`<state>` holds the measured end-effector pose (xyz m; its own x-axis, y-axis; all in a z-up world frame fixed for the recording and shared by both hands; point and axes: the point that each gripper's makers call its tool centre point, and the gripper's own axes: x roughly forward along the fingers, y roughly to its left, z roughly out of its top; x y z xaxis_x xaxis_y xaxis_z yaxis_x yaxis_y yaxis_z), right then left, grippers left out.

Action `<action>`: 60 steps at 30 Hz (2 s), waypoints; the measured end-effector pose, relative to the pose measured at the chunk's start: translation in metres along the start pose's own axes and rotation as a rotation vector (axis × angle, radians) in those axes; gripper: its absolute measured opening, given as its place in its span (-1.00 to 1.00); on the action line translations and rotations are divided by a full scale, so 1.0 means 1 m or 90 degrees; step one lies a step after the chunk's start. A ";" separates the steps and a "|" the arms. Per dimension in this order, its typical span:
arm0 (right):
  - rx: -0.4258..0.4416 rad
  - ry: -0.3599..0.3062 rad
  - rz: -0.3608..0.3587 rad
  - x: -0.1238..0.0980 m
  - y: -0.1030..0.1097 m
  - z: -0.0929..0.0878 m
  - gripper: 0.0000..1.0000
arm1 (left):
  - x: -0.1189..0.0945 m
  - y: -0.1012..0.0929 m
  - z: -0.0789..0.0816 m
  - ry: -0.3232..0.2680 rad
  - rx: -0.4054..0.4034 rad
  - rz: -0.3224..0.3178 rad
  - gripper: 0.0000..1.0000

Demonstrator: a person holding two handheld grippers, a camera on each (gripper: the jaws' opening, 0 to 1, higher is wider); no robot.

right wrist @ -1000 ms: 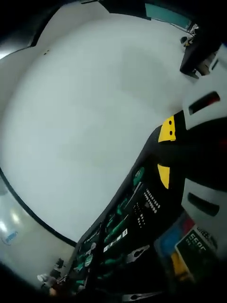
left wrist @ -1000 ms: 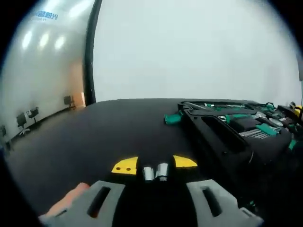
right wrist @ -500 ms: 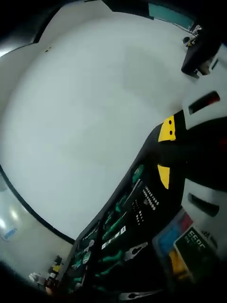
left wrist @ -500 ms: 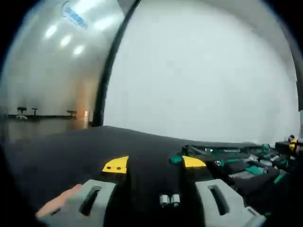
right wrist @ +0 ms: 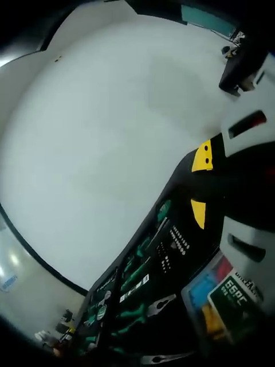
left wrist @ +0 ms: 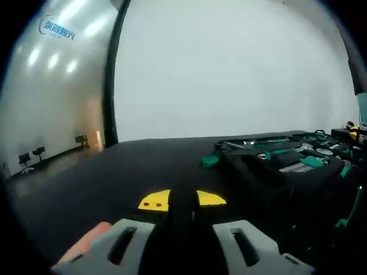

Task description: Pick up the tools and put them into their designated positions in the toolbox.

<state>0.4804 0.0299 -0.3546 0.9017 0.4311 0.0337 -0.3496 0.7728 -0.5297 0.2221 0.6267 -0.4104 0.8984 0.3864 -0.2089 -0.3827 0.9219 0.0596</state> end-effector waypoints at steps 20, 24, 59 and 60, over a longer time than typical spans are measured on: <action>-0.023 0.016 -0.002 0.003 0.001 -0.006 -0.72 | 0.009 -0.007 -0.021 0.055 0.053 -0.009 -0.68; -0.028 0.015 -0.002 0.003 0.002 -0.005 -0.72 | 0.003 -0.004 -0.015 0.046 0.072 0.012 -0.85; 0.230 -0.115 0.520 -0.077 0.186 0.217 -0.68 | -0.103 -0.307 0.107 -0.320 0.578 -0.228 -0.85; 0.236 -0.095 0.552 -0.081 0.200 0.215 -0.68 | -0.103 -0.309 0.107 -0.319 0.583 -0.229 -0.85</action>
<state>0.2826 0.2498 -0.2808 0.2577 0.9583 -0.1239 -0.9625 0.2433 -0.1200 0.2710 0.3050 -0.3031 0.9901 -0.1323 0.0475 0.0373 0.5729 0.8188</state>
